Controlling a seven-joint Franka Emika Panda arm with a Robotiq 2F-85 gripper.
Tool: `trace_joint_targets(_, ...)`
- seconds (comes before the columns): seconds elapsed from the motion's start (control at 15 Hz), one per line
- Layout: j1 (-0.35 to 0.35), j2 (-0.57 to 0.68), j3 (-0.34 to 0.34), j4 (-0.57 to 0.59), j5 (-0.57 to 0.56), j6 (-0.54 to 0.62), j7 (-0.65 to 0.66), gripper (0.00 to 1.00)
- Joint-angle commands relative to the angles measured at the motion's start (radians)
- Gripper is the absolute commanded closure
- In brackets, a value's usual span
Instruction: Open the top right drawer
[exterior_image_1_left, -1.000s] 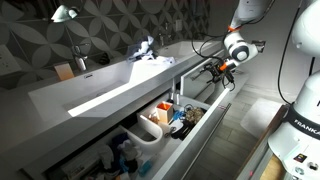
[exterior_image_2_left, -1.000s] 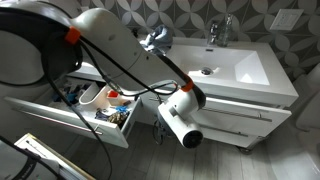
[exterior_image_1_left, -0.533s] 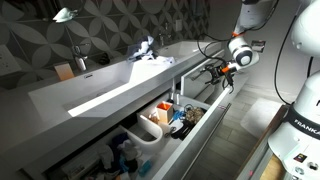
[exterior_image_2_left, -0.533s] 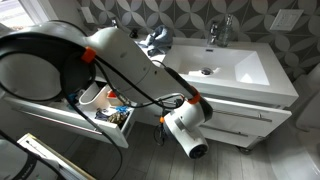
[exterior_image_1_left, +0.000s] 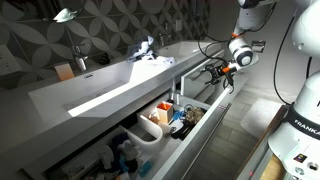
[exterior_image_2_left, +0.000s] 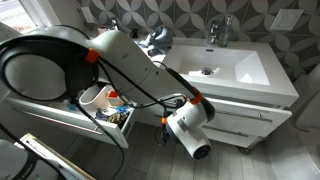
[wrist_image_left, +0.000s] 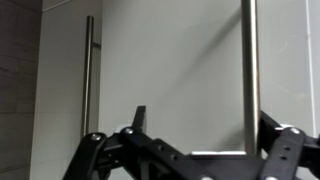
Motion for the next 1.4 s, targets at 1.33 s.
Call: trace_joint_targets(1.33,-0.386,0.350,-0.088,0.232,-0.291,-0.486,-0.330,0.00)
